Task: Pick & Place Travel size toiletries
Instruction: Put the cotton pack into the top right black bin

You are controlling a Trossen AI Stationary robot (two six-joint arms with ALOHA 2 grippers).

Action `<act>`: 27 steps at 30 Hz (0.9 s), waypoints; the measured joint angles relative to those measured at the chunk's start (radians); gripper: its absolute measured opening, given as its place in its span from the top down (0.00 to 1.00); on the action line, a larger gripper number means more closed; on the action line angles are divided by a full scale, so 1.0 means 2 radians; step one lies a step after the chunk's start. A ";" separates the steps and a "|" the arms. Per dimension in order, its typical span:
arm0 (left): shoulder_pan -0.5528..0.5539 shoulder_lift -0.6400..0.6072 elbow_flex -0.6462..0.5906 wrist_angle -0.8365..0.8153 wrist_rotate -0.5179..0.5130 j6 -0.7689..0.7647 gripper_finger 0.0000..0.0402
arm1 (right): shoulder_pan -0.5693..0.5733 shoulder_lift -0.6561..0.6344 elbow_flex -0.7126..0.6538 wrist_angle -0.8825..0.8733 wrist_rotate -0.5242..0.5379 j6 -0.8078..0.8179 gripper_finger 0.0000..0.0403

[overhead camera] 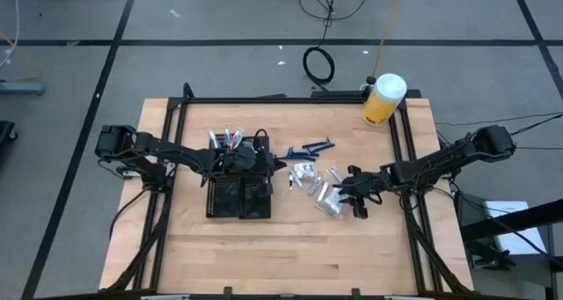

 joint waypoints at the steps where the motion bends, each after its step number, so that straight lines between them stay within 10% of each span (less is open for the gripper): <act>1: 0.000 0.000 0.000 0.000 0.000 0.001 0.96 | 0.000 0.000 0.000 0.000 0.000 0.000 0.73; 8: 0.000 0.000 0.000 0.000 0.000 0.001 0.96 | 0.000 0.000 0.000 0.013 0.000 -0.014 0.98; 20: -0.001 0.000 0.000 0.061 0.052 0.062 0.96 | -0.030 -0.032 0.006 0.201 -0.009 -0.123 1.00; 27: -0.022 0.000 0.000 0.075 0.113 0.311 0.96 | -0.099 -0.044 0.007 0.334 -0.194 -0.088 1.00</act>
